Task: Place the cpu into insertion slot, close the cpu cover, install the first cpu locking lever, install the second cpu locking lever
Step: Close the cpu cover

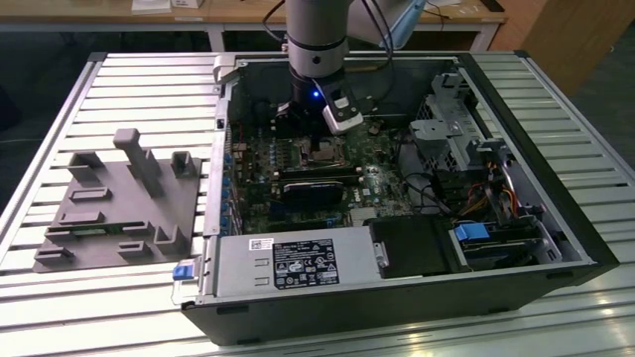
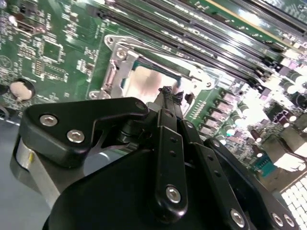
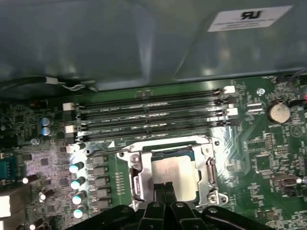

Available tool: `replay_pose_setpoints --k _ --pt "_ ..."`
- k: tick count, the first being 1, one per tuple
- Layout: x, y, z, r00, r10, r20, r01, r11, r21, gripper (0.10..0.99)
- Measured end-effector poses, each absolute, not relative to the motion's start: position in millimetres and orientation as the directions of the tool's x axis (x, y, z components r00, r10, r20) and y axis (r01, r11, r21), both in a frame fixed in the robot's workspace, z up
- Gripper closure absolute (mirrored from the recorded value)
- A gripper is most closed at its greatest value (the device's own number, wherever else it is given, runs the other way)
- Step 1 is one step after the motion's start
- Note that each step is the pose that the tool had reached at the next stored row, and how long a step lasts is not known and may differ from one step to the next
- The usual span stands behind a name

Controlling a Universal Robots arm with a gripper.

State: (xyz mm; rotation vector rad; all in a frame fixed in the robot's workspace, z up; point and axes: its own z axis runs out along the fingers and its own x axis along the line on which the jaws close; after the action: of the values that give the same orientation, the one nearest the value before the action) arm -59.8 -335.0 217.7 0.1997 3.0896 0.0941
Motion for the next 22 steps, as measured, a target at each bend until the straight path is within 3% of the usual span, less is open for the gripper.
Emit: replay_pose_setpoints --k 22 --pt "-74 -335 210 -0.991 0.126 -0.049 0.122 0.99 0.076 0.98"
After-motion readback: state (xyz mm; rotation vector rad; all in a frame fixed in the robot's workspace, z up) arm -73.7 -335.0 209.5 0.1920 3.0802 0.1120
